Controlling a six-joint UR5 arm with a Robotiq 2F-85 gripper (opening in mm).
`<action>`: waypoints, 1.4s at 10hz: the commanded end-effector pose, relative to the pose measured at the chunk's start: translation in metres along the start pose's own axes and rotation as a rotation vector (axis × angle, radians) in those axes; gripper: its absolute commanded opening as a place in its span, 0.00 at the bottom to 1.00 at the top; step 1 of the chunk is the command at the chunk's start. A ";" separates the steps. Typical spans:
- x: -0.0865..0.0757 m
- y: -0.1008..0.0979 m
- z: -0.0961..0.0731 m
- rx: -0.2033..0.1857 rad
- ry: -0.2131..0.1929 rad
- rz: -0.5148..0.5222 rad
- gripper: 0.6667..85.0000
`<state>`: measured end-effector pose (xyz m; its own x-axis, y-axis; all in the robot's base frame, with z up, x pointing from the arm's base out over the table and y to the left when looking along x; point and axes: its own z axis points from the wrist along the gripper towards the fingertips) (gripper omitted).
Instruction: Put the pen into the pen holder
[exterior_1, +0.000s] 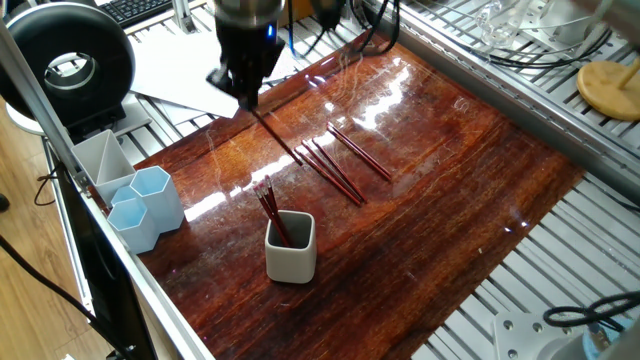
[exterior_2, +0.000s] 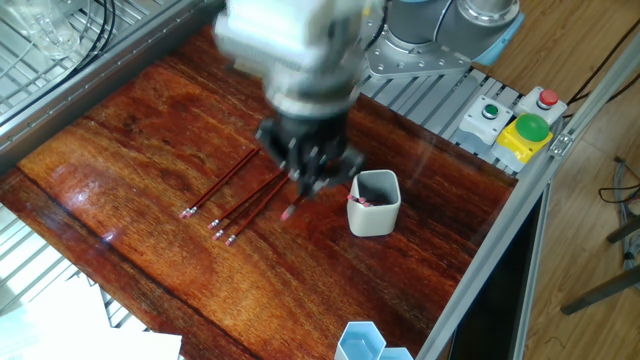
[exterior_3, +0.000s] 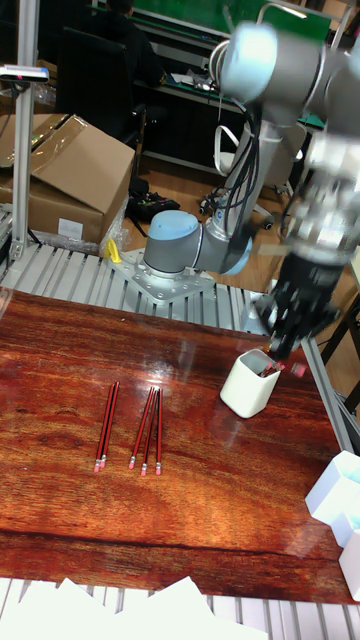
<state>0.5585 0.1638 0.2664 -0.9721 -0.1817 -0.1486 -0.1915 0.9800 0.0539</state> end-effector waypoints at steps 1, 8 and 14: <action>0.009 0.040 -0.060 -0.098 -0.099 -0.019 0.00; 0.048 0.008 -0.013 -0.022 -0.045 -0.015 0.00; 0.102 0.004 -0.017 0.002 0.164 0.122 0.00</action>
<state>0.4768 0.1553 0.2679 -0.9918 -0.1149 -0.0567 -0.1192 0.9897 0.0790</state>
